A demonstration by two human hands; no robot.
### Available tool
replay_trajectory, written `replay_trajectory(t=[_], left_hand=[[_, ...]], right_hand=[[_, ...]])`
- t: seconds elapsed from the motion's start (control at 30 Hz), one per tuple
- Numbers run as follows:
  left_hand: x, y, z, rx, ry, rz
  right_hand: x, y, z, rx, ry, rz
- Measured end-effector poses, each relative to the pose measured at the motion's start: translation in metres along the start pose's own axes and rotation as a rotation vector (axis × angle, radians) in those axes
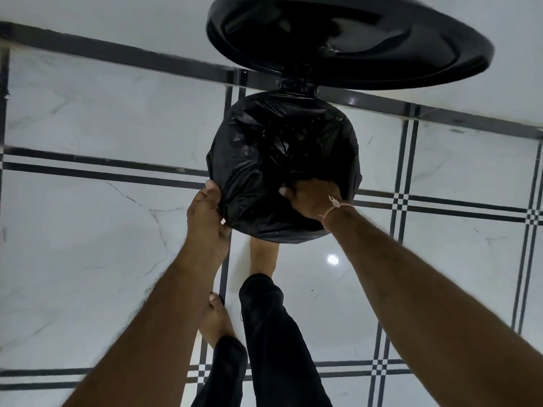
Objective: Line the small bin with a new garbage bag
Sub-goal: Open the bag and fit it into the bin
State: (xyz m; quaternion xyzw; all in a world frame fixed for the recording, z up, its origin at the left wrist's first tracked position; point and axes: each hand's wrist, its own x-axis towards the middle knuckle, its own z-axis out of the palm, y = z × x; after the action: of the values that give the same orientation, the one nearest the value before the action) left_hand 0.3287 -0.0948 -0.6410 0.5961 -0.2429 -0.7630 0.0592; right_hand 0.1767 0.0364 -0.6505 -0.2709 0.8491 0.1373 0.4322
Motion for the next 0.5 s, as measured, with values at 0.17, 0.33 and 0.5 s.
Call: replay_trajectory(t=[0.17,0.33,0.5], left_hand=[[-0.006,0.0,-0.001,0.046,-0.044,0.022],[-0.013,0.003,0.002,0.1,-0.017,0.03],[-0.038,-0.004,-0.004,0.027,0.007,-0.046]], right_hand=[[-0.04,-0.028,0.014,0.254,0.166,-0.152],[-0.039,-0.035,0.049,0.293,0.166,-0.195],[-0.089,-0.036,0.069,0.71,0.764,-0.056]])
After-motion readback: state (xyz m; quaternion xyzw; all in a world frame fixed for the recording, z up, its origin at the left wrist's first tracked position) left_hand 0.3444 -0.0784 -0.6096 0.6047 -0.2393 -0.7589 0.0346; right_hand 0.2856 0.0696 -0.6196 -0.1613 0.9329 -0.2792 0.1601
